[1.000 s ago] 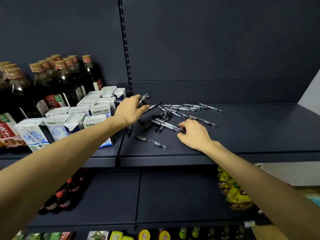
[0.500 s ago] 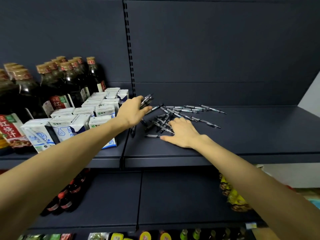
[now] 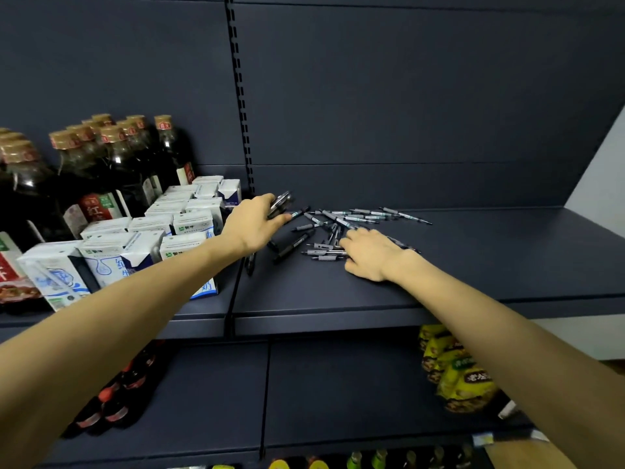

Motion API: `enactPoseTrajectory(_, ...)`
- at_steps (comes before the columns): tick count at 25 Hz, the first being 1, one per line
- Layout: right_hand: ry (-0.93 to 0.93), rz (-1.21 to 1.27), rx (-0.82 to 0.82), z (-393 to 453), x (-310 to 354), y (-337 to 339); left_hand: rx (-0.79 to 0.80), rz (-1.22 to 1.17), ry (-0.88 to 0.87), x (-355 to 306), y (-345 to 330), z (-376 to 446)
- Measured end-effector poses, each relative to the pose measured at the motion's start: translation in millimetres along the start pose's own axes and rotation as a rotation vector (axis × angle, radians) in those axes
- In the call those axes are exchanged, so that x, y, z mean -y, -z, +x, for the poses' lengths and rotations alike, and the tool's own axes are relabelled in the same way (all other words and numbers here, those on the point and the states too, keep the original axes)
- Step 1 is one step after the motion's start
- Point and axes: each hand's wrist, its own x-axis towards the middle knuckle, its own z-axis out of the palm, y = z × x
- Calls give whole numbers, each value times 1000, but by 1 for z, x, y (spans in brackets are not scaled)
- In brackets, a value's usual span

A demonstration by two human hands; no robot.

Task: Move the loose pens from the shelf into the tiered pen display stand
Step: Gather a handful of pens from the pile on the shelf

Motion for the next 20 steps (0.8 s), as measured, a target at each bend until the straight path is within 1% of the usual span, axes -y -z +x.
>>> enactPoseTrajectory(4,12,15,-5,-3,-19,-1,29,-1,2,-4,-9,4)
enactPoseTrajectory(10,68,-171,-40,-5,-40,0,95,2,17,-21,-26,4)
enactPoseTrajectory(13,49,-140,-78,-5,-44,-7,163,-65,60,-35,-40,4)
enactPoseTrajectory(16,-84,-14,-101,-6,-35,-9,174,-163,77,-47,-52,6)
enactPoseTrajectory(17,-168,49,-139,-7,-32,-7,168,-180,82,-51,-54,7)
enactPoseTrajectory(19,-403,213,-263,-11,-25,3,165,-221,96,-57,-57,8)
enactPoseTrajectory(20,-517,282,-250,-12,-21,8,163,-237,106,-58,-58,7)
